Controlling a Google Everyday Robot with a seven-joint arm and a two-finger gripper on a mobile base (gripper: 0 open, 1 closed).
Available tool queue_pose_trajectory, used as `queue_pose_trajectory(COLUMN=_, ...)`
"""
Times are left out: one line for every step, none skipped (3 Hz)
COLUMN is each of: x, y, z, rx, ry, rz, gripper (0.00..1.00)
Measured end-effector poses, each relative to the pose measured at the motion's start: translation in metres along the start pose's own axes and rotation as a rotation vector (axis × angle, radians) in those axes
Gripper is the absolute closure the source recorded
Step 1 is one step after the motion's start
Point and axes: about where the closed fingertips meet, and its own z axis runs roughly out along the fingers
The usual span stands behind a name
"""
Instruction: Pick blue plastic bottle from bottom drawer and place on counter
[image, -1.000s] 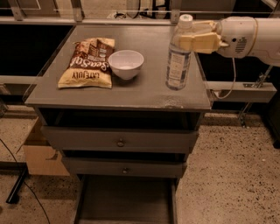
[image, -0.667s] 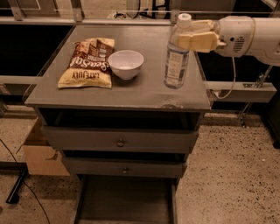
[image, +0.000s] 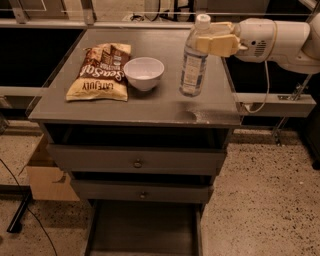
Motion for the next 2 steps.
queue_pose_trajectory(x=0.019, y=-0.001, z=0.013, rx=-0.046, ry=0.005, rz=0.063, gripper=1.0)
queue_pose_trajectory(x=0.029, y=-0.001, z=0.023, rx=-0.078, ry=0.012, rz=0.097, gripper=1.0)
